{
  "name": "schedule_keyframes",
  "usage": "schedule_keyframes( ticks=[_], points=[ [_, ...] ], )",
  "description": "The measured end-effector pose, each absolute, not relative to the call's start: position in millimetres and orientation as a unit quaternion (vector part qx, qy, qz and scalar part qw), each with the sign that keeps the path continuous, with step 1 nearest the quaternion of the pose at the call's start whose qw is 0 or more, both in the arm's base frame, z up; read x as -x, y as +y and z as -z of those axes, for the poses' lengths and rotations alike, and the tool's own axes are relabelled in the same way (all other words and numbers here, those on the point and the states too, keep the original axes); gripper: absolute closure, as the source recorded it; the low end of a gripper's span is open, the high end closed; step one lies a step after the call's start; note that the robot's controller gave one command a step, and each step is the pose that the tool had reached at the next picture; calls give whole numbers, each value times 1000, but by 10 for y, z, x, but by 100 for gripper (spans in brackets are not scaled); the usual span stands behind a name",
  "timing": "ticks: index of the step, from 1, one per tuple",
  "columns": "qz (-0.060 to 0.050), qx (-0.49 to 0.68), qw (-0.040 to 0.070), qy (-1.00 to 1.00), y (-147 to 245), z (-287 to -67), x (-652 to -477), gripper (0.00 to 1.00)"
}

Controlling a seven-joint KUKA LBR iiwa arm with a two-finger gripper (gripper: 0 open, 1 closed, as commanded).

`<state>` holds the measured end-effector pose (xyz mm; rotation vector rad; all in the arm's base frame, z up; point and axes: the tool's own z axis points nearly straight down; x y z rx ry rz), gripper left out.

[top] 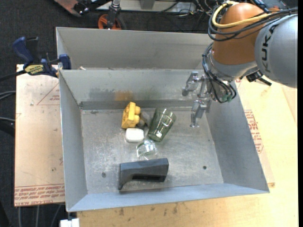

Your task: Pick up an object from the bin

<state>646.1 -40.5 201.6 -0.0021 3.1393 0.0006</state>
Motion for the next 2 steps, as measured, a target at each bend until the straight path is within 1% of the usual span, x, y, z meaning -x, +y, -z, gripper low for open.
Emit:
schedule_keyframes(
  ticks=[1,2],
  points=[
    [0,1,1,1000,-405,-2016,-6461,0],
    [0,-35,2,999,-126,-1788,-6275,0]
  ],
)
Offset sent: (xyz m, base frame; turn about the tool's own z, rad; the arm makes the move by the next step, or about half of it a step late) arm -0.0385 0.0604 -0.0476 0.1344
